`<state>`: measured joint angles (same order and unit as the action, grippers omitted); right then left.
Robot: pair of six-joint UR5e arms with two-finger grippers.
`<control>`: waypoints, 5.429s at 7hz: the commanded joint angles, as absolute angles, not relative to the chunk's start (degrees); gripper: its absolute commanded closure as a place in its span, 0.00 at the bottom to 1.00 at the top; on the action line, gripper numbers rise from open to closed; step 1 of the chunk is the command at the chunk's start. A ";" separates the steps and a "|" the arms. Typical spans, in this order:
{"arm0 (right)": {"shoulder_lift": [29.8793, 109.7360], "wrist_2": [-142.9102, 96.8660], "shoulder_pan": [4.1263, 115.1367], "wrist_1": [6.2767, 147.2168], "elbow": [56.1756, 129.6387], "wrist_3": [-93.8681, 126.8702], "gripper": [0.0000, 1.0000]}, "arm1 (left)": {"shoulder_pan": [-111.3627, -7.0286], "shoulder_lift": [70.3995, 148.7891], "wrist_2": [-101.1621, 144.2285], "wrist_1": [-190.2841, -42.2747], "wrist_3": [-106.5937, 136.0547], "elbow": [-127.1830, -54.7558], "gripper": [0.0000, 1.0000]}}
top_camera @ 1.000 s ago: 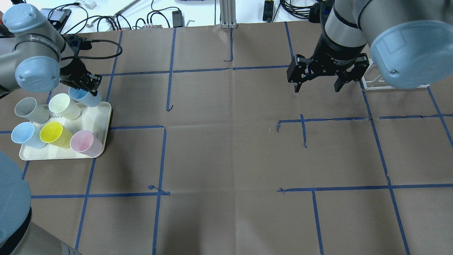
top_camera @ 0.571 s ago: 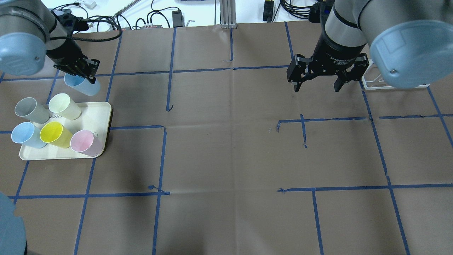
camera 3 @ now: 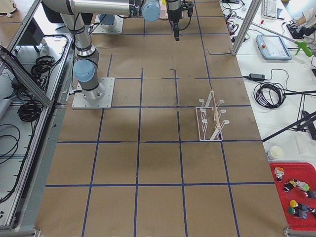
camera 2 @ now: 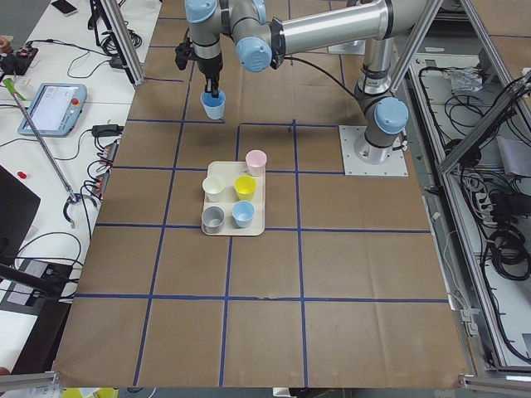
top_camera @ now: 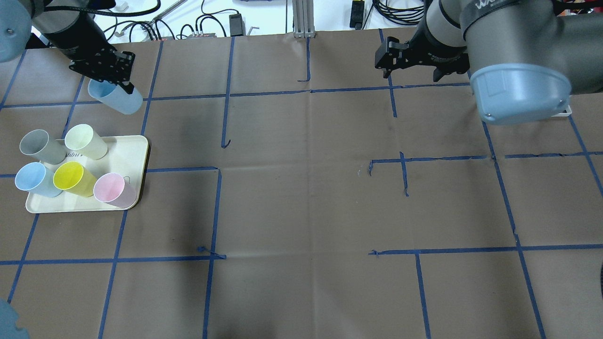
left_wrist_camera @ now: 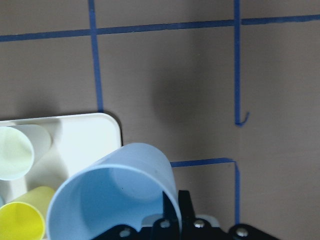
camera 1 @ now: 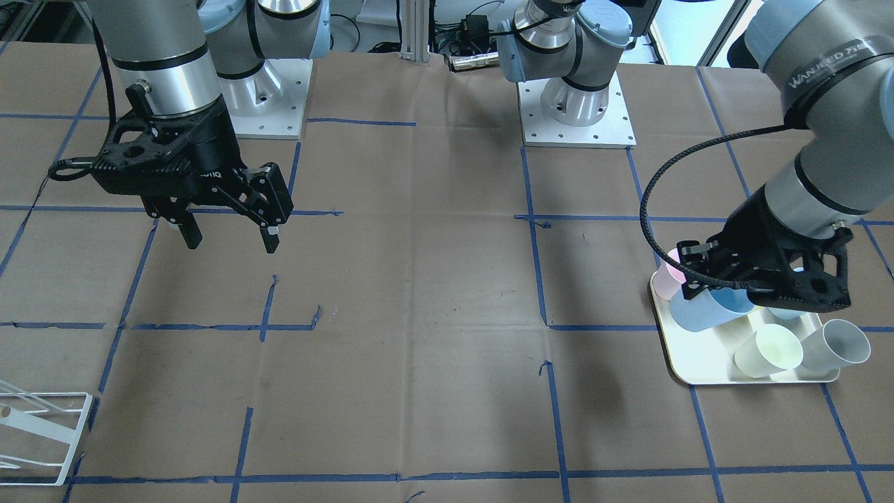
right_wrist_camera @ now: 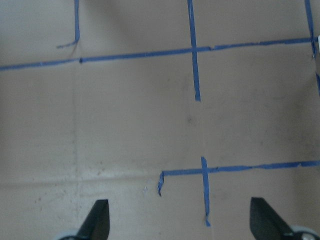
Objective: Transfer IKEA cup to right arm and place on rack
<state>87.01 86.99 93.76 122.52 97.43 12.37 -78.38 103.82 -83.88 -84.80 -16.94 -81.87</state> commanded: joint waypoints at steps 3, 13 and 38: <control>85.08 74.04 93.87 151.03 108.17 36.85 0.01 | -80.68 105.99 -74.45 -76.26 -18.97 -85.84 1.00; 85.17 42.98 91.33 156.44 122.26 46.14 0.01 | -84.29 107.93 -40.82 -24.77 -28.74 -110.27 1.00; 76.83 50.61 90.78 202.68 128.15 89.74 0.03 | -90.88 113.64 -25.58 30.41 -2.81 -120.76 1.00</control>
<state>77.77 49.79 89.85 202.42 128.27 89.73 -90.88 113.70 -25.58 30.41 -2.81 -120.76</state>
